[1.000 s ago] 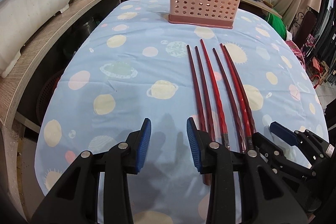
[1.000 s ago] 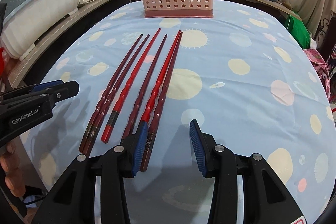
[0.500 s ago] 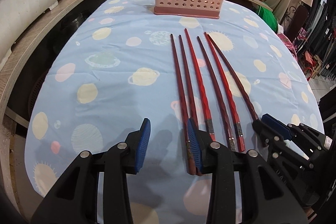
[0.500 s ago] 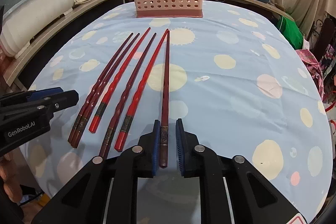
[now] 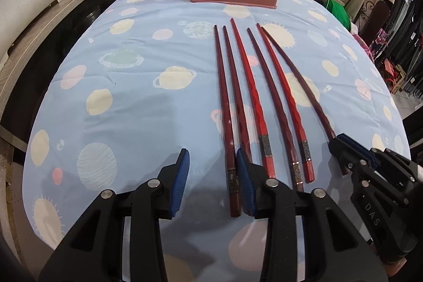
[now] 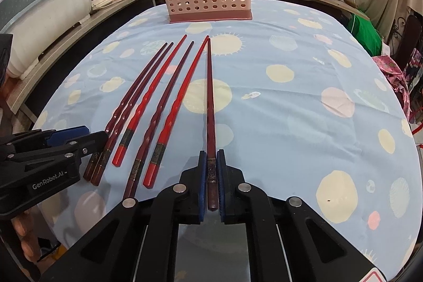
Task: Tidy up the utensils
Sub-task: 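Grasp a dark red chopstick with the right tool while the left tool grasps another, then lift both chopsticks and carry them over the pink basket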
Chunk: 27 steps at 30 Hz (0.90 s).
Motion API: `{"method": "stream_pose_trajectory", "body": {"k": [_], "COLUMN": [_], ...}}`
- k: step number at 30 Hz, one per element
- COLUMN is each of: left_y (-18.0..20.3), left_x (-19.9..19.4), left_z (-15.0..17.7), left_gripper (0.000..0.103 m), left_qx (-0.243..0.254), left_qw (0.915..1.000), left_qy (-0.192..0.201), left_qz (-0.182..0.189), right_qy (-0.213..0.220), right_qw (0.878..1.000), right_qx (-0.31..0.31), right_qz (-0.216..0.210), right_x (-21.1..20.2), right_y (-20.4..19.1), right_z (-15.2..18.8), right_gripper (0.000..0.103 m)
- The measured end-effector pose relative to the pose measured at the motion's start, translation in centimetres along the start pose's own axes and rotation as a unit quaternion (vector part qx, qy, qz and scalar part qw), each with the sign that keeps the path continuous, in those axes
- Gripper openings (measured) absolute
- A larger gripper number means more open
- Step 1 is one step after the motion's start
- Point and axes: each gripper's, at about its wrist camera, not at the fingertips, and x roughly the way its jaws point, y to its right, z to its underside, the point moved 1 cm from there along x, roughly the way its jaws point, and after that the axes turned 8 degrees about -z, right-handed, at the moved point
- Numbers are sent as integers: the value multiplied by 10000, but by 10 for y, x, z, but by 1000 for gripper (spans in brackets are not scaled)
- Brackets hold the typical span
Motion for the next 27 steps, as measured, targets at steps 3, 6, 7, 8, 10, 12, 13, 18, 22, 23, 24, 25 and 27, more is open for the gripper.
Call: {"method": "stream_pose_trajectory", "body": {"k": [3,6,7,8,10,12,13,18,22,23,24,25,27], "left_y": [4,3,2,2,0,-1,-2,-3,-9,-10,-12,-14,-16], "left_x": [-1,-1,-1,-1,-1,-1,-1,-4,-14,-17,-21,-26,-34], "left_z": [2,2,2,2,2,2,2,3,0,-2,-3,-5,-9], "left_gripper": [34,33,30,24,13,8,7,7,7,7,7,7,7], "left_qx": [108,114,109,109,103,86,82,56,-51,-70,-91,-125,-157], "left_qw": [9999,9998,9998,9998,9999,9999,9999,10000,10000,10000,9999,9999,9997], "left_qy": [38,40,39,39,27,0,-10,-44,-4,18,43,82,164], "left_qz": [-110,-130,-134,-144,-120,-88,-74,-40,32,38,44,64,65], "right_qy": [-4,-8,-11,-17,-30,-52,-59,-64,-5,19,43,72,147], "right_qw": [10000,10000,10000,10000,10000,9999,9999,9998,9998,9997,9996,9996,9993], "right_qx": [17,29,32,30,36,68,82,96,122,135,148,166,200], "right_qz": [-21,-33,-38,-41,-56,-103,-126,-153,-185,-200,-215,-235,-266], "right_x": [0,-1,-1,-1,-1,-1,-1,-5,-14,-17,-20,-23,-30], "right_y": [0,0,1,1,1,1,1,0,0,0,0,1,1], "right_z": [0,0,1,0,0,0,0,1,-3,-4,-6,-8,-13], "right_gripper": [7,7,7,7,7,7,7,7,7,7,7,7,7]}}
